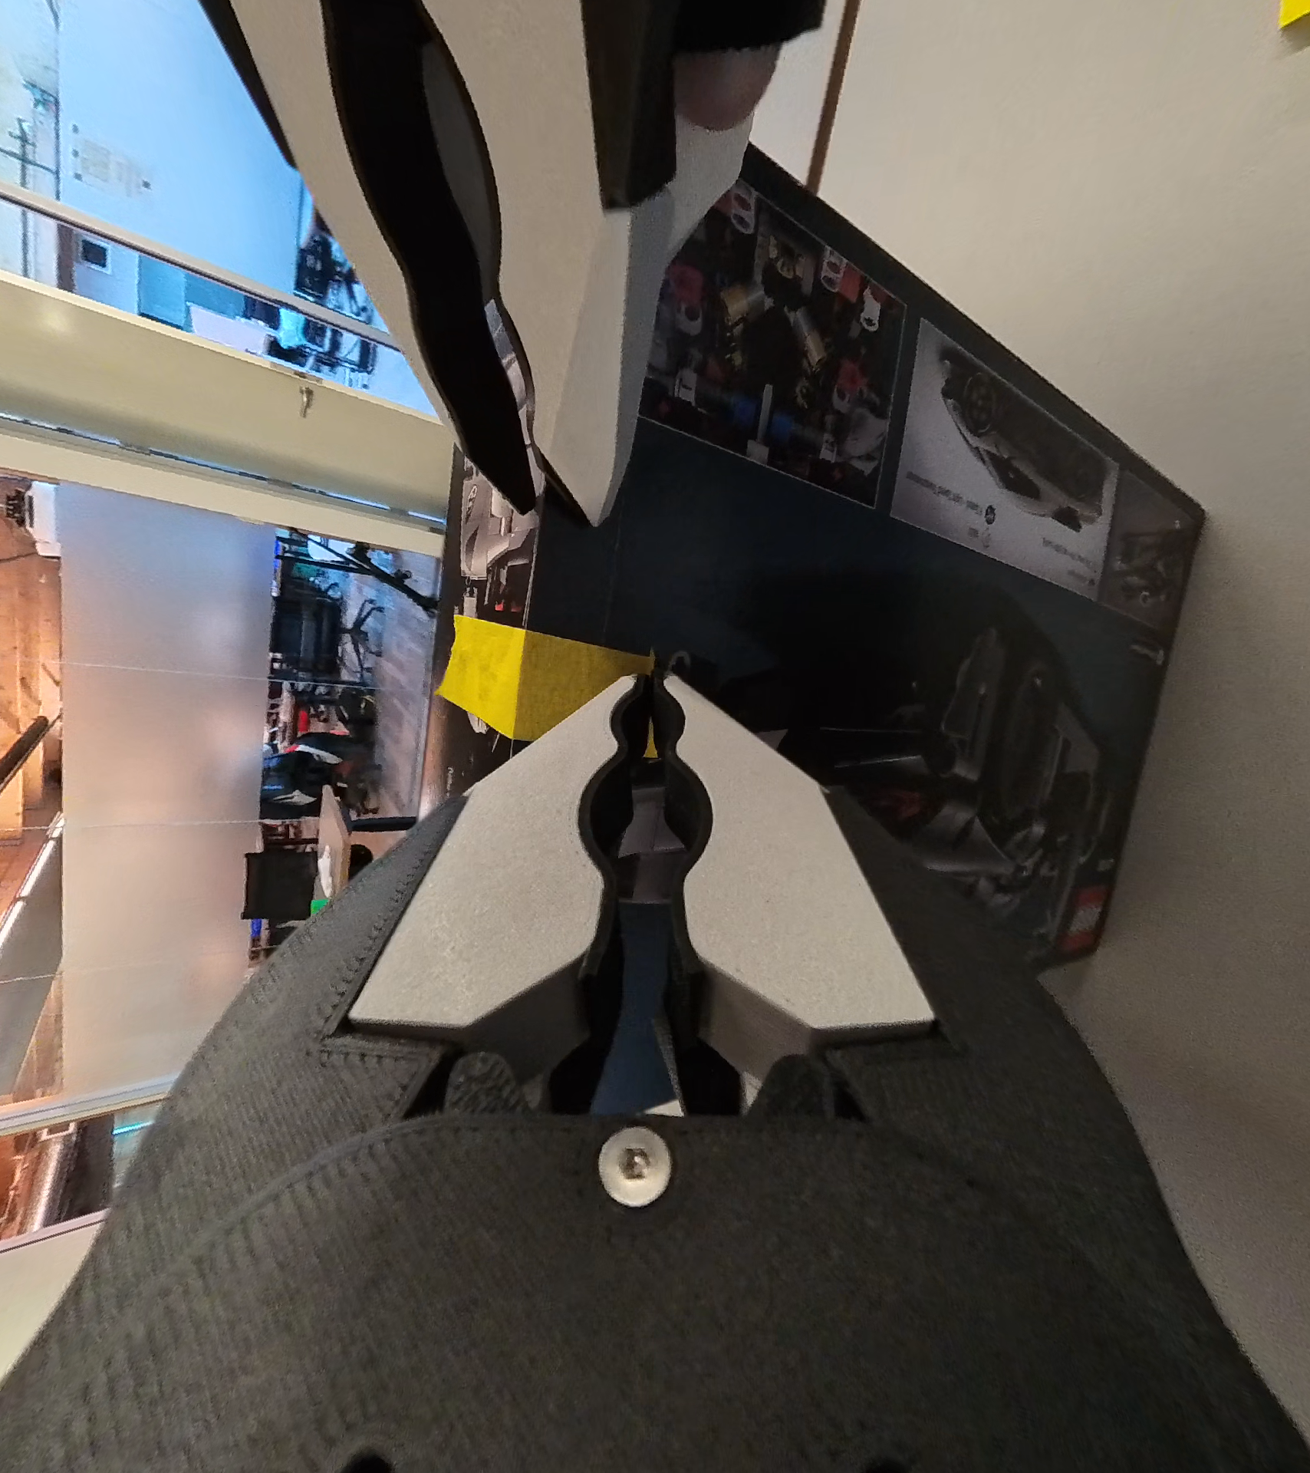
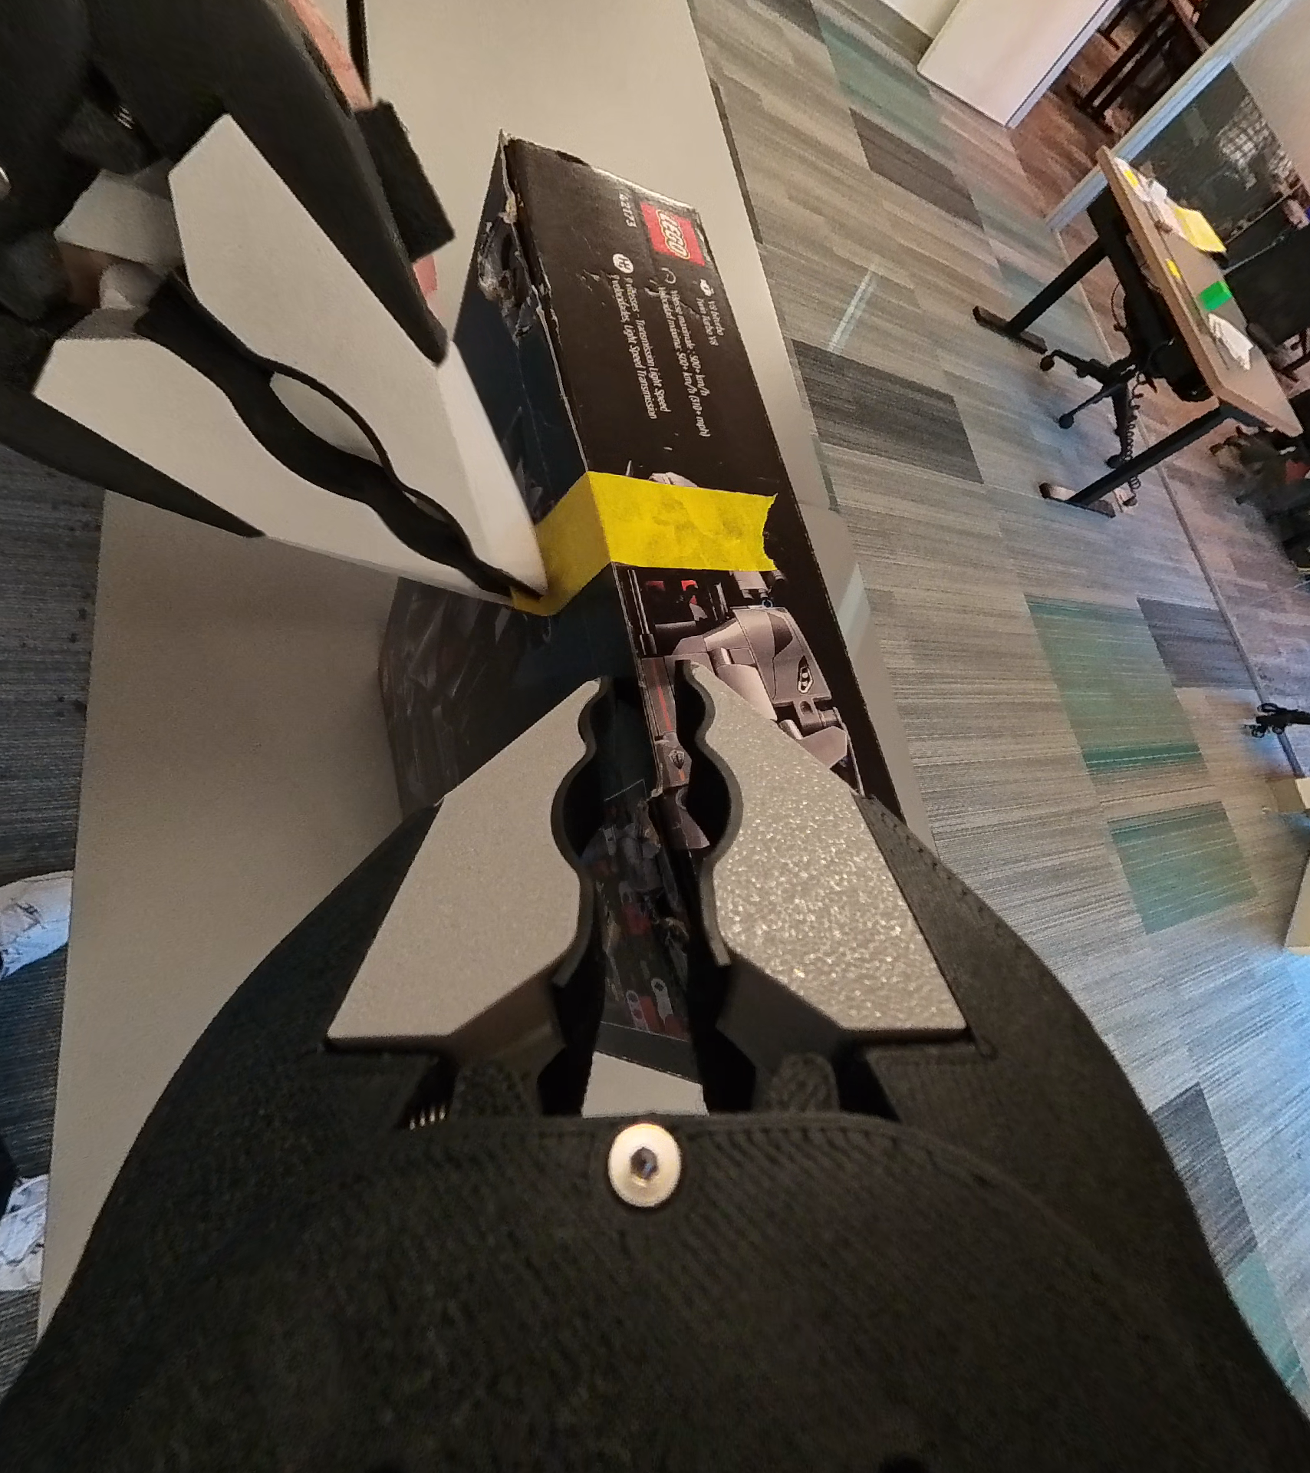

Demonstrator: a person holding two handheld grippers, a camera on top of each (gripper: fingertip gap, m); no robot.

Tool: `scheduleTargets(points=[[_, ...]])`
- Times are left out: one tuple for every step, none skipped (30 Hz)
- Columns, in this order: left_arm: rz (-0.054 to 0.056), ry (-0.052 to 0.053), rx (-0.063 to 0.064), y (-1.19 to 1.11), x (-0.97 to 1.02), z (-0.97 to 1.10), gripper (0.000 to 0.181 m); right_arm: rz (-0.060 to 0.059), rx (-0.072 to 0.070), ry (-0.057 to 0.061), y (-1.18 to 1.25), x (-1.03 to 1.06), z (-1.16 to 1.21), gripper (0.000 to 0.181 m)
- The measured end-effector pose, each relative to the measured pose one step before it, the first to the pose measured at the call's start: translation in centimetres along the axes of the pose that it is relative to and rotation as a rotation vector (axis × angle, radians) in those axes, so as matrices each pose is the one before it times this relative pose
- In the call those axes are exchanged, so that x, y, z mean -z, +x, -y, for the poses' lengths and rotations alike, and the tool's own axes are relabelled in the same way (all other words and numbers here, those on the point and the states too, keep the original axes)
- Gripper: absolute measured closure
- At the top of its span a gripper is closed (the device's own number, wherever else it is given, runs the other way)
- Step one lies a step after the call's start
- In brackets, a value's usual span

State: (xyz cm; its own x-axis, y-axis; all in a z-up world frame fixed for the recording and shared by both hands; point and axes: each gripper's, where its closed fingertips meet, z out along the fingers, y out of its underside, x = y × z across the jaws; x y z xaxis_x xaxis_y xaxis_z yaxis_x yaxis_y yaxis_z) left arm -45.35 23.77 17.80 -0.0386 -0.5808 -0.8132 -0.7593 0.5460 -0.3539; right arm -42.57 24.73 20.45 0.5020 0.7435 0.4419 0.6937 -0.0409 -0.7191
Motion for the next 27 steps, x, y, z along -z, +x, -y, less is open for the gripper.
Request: scheduleTargets(points=[[0.0089,0.0003,-0.0082,-0.050,-0.099,-0.045,0.181,0.0011,-0.0015,-0.0009,-0.011,-0.007,0.003,0.167],[0.0065,0.0001,-0.0051,-0.060,-0.081,-0.051,0.181,0.0003,-0.0019,-0.0008,-0.005,0.004,-0.003,0.167],[0.0045,0.0016,0.0014,-0.041,-0.077,-0.007,0.181,-0.0025,-0.0003,-0.0004,0.035,-0.009,-0.012,0.167],[0.0034,0.0016,0.0027,-0.024,-0.039,0.012,0.181,-0.0019,0.0000,0.0006,0.039,-0.006,-0.012,0.167],[0.0046,0.0006,-0.0041,-0.030,-0.035,-0.003,0.181,-0.0010,-0.0006,0.0002,0.028,0.002,-0.010,0.167],[0.0068,-0.0016,-0.0084,-0.013,-0.021,-0.018,0.181,-0.0016,0.0001,0.0001,0.014,-0.011,0.001,0.167],[0.0088,-0.0041,-0.0088,-0.004,-0.022,-0.015,0.181,-0.0016,0.0000,-0.0006,0.021,-0.013,-0.008,0.167],[0.0119,-0.0050,-0.0072,-0.009,-0.023,-0.005,0.181,-0.0006,-0.0003,-0.0005,0.016,-0.015,0.000,0.167],[0.0125,-0.0037,-0.0045,-0.007,-0.019,0.010,0.181,0.0003,-0.0011,-0.0005,0.017,0.006,-0.013,0.167],[0.0086,-0.0034,-0.0002,0.023,-0.001,0.027,0.181,0.0002,-0.0004,0.0005,0.005,0.007,-0.007,0.167],[0.0054,0.0012,0.0112,0.013,0.011,0.020,0.181,-0.0006,0.0015,0.0008,0.004,0.008,-0.004,0.167],[-0.0005,0.0029,0.0205,0.008,0.030,0.005,0.181,-0.0009,0.0013,0.0006,-0.015,0.000,0.014,0.167],[-0.0044,0.0046,0.0214,0.006,0.050,0.018,0.181,-0.0010,0.0023,-0.0002,-0.029,-0.002,0.008,0.167],[-0.0051,0.0047,0.0155,0.015,0.013,-0.008,0.180,-0.0014,0.0014,0.0001,-0.012,-0.001,0.014,0.167],[-0.0072,0.0049,0.0088,0.035,0.037,0.003,0.180,0.0000,0.0009,0.0003,-0.011,-0.006,0.004,0.167],[-0.0070,0.0022,0.0092,0.019,0.039,0.005,0.179,0.0013,-0.0013,-0.0005,-0.008,-0.005,0.016,0.167],[-0.0054,0.0022,0.0078,0.012,0.021,0.001,0.179,0.0006,-0.0007,-0.0005,-0.002,0.002,0.000,0.167],[-0.0013,0.0064,0.0016,-0.005,0.034,0.014,0.178,0.0006,-0.0004,-0.0002,-0.004,-0.005,-0.002,0.167],[-0.0066,0.0081,-0.0035,0.160,0.018,0.002,0.178,-0.0002,-0.0011,-0.0001,0.008,-0.001,-0.008,0.167],[-0.0482,0.0061,-0.0143,0.873,0.019,-0.035,0.158,-0.0037,-0.0006,-0.0009,0.063,-0.007,-0.026,0.167],[-0.0227,0.0032,-0.0018,0.624,-0.095,-0.059,0.153,-0.0008,0.0000,0.0002,0.016,0.004,-0.004,0.167],[0.0005,0.0004,-0.0037,0.335,-0.141,-0.134,0.151,0.0013,-0.0010,-0.0001,-0.021,0.006,0.005,0.167],[0.0089,0.0045,-0.0087,0.176,-0.079,-0.141,0.151,0.0006,-0.0007,-0.0001,-0.021,0.008,0.012,0.167],[-0.0010,0.0030,-0.0013,0.185,-0.039,-0.185,0.152,-0.0005,0.0019,0.0009,-0.028,0.000,0.010,0.167],[-0.0107,0.0027,0.0200,0.167,-0.038,-0.162,0.152,-0.0026,0.0013,0.0009,0.008,0.010,-0.004,0.167],[-0.0156,0.0154,0.0395,0.133,0.003,0.050,0.151,-0.0010,0.0006,0.0018,0.005,0.001,0.010,0.167],[-0.0273,0.0201,0.0501,0.218,0.033,0.156,0.148,0.0011,-0.0016,0.0009,-0.019,0.016,-0.008,0.167]])
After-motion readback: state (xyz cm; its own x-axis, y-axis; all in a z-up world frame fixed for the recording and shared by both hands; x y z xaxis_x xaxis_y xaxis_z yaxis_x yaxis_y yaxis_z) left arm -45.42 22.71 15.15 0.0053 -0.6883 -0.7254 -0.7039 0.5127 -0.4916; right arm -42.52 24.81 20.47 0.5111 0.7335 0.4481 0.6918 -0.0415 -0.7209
